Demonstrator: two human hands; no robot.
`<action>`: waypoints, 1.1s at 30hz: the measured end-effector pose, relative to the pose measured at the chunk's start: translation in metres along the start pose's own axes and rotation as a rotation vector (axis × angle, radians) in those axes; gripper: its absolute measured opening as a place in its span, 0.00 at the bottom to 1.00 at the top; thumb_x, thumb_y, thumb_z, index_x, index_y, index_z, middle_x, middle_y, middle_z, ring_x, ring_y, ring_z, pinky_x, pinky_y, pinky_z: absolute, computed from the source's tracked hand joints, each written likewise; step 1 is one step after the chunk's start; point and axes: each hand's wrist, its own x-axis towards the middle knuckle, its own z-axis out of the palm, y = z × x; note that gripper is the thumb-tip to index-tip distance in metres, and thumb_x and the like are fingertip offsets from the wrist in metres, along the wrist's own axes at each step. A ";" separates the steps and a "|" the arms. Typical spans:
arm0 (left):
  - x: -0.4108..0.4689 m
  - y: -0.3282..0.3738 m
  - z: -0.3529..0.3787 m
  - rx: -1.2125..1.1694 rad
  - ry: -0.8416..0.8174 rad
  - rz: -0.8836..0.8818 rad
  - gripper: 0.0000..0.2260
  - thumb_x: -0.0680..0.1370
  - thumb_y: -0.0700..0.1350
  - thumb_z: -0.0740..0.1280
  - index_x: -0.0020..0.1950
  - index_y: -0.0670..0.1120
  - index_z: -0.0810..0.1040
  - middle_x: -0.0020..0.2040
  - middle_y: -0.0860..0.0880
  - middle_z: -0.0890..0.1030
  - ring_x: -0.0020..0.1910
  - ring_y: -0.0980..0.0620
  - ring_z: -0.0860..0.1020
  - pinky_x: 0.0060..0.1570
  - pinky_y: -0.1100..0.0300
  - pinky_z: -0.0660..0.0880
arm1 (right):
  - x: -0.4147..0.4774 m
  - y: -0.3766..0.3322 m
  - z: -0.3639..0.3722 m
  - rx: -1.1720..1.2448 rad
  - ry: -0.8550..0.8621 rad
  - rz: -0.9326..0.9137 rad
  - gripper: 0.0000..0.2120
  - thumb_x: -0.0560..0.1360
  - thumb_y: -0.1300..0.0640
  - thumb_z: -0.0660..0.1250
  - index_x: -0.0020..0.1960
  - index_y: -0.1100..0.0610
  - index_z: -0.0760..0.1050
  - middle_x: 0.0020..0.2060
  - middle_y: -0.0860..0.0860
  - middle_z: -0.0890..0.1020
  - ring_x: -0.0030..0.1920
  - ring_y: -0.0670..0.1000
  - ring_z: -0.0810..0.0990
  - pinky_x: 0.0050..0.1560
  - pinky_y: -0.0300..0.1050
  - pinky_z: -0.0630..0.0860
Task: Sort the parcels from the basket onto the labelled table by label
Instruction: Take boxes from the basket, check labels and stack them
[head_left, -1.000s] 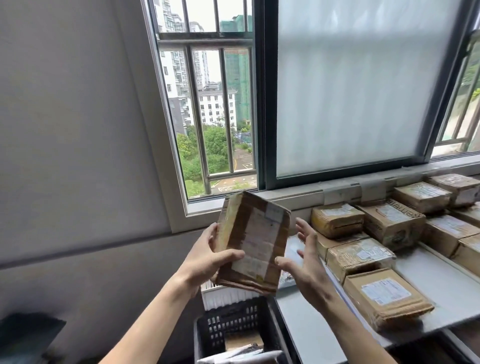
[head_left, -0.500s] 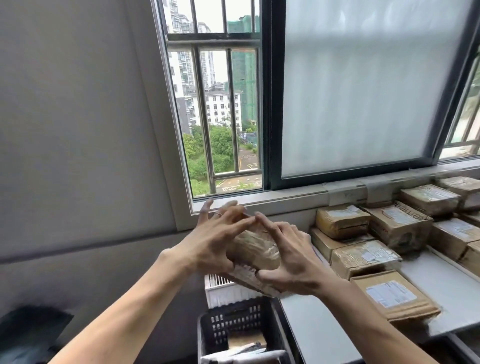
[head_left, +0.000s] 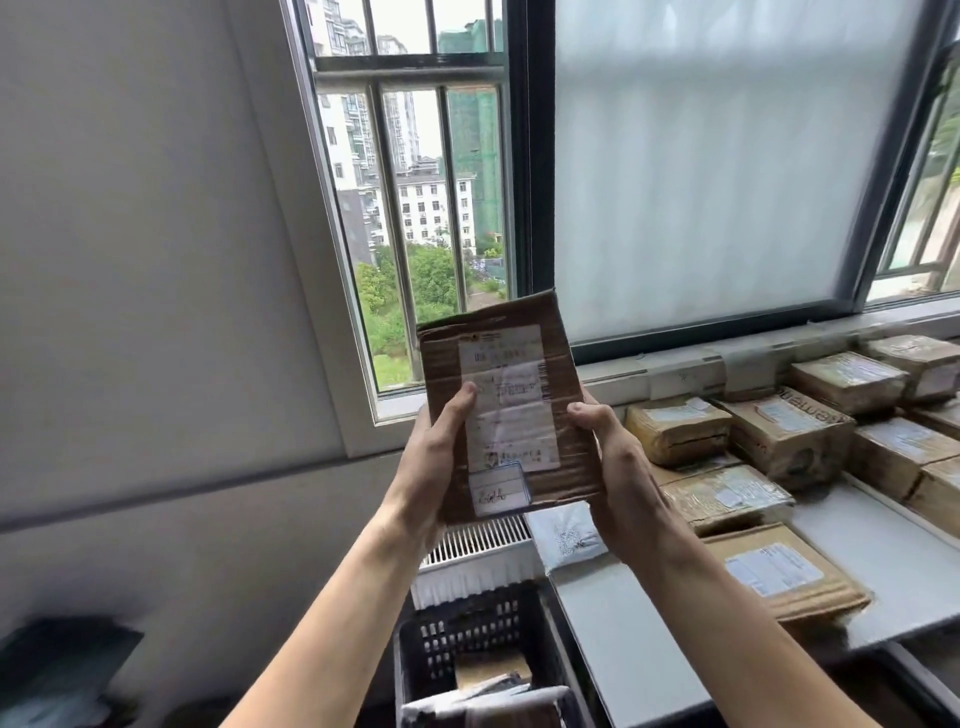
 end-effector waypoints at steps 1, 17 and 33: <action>-0.001 0.001 0.003 0.004 -0.015 -0.007 0.23 0.82 0.59 0.64 0.72 0.49 0.74 0.60 0.42 0.85 0.57 0.39 0.85 0.58 0.36 0.80 | -0.001 0.000 -0.001 0.038 0.017 0.021 0.19 0.84 0.53 0.54 0.71 0.54 0.75 0.61 0.62 0.83 0.62 0.65 0.82 0.62 0.64 0.78; -0.039 -0.013 0.026 0.137 0.102 -0.116 0.29 0.75 0.68 0.66 0.68 0.51 0.80 0.59 0.47 0.86 0.58 0.45 0.85 0.65 0.40 0.77 | -0.040 0.008 -0.028 0.266 0.205 0.190 0.23 0.76 0.49 0.66 0.63 0.64 0.79 0.56 0.64 0.85 0.56 0.63 0.85 0.51 0.54 0.83; -0.113 -0.052 0.046 0.157 -0.147 -0.256 0.25 0.73 0.64 0.67 0.56 0.46 0.84 0.49 0.46 0.88 0.49 0.47 0.87 0.54 0.49 0.83 | -0.184 -0.006 -0.027 0.086 0.475 0.242 0.15 0.82 0.55 0.63 0.58 0.63 0.83 0.54 0.63 0.86 0.56 0.64 0.85 0.67 0.66 0.76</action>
